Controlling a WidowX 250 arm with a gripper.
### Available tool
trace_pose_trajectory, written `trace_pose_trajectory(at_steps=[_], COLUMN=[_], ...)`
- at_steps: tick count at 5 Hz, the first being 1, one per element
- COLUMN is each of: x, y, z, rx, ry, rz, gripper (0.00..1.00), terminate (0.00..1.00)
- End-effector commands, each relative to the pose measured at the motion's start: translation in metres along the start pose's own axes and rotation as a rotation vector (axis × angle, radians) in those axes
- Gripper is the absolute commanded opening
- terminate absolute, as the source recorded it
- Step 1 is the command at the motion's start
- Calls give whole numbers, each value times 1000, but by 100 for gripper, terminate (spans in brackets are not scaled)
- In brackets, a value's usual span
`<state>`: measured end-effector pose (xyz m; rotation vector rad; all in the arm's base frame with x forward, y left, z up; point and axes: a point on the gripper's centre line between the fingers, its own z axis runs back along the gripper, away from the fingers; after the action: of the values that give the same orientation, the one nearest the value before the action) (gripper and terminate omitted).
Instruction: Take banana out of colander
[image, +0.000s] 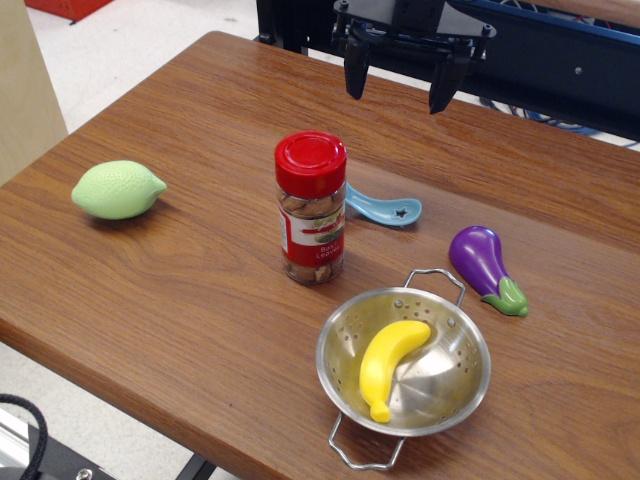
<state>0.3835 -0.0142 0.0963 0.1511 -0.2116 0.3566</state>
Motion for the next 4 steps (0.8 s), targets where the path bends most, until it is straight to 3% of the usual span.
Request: trace_pose_trajectory(at_steps=[1, 3, 4], x=[0, -31, -62], y=[0, -41, -50], z=[0, 37, 54], rx=[0, -123, -171], ry=[0, 28, 72], rz=[0, -129, -210], gripper=[100, 100, 100], terminate=[0, 0, 0])
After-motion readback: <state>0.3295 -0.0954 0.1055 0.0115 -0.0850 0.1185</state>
